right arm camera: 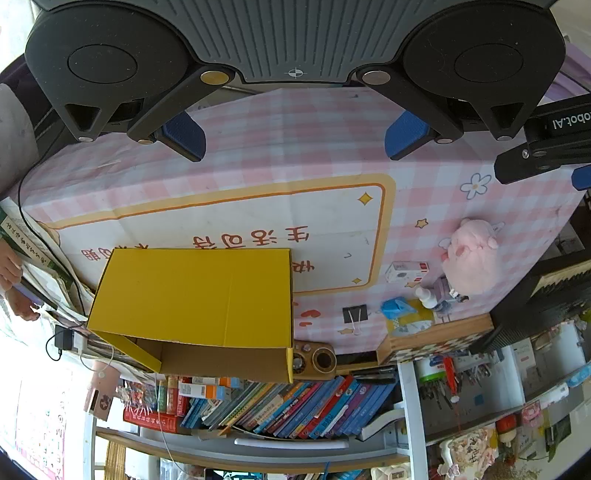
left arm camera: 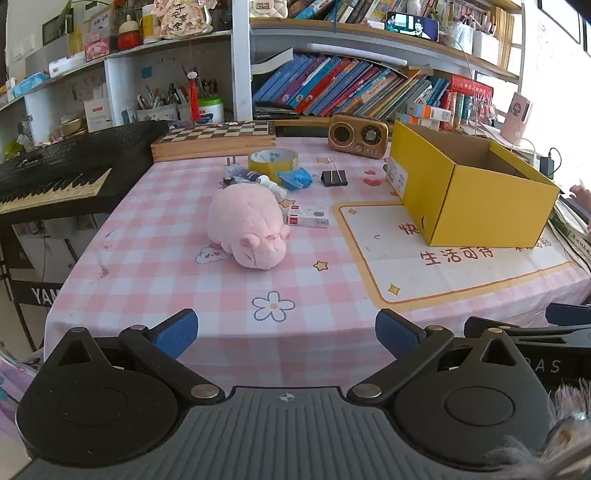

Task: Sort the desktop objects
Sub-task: 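Move both tools toward the pink plush pig on the table, then close the left gripper on the pink plush pig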

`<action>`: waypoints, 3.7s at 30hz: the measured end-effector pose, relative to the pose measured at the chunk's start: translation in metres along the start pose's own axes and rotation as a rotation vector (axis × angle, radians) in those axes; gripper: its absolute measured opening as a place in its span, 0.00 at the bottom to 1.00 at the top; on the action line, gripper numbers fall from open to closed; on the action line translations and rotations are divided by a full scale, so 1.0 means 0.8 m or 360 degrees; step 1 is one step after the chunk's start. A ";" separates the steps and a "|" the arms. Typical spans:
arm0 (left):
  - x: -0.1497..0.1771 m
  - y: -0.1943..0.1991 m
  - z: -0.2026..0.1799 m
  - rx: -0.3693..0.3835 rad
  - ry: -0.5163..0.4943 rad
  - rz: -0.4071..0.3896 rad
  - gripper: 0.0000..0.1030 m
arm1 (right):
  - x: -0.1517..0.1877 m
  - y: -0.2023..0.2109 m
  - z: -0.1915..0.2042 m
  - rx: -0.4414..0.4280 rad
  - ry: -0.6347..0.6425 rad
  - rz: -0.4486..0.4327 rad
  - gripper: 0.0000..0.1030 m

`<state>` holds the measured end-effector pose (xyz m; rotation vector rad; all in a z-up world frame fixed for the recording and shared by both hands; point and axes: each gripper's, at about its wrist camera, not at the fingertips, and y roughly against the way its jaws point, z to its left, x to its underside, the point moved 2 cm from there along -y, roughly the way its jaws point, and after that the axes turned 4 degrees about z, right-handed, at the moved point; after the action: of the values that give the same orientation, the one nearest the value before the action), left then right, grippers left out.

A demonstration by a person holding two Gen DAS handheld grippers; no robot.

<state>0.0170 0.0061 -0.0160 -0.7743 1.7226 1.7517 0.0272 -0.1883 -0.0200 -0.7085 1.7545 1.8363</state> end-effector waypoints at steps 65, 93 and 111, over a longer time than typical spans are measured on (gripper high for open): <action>-0.005 -0.012 0.055 -0.0060 0.0125 0.0045 1.00 | -0.012 -0.006 0.056 -0.0176 0.0160 -0.0007 1.00; -0.021 -0.030 0.080 -0.0136 0.0150 0.0047 1.00 | -0.035 -0.031 0.086 -0.0291 0.0299 -0.0016 1.00; -0.067 -0.103 0.067 -0.0174 0.0264 0.0136 0.98 | -0.103 -0.102 0.080 -0.0430 0.0539 -0.0019 0.95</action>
<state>0.1132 0.0616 -0.0317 -0.9290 1.8029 1.8988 0.1411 -0.1204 -0.0229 -1.1932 1.7079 2.0625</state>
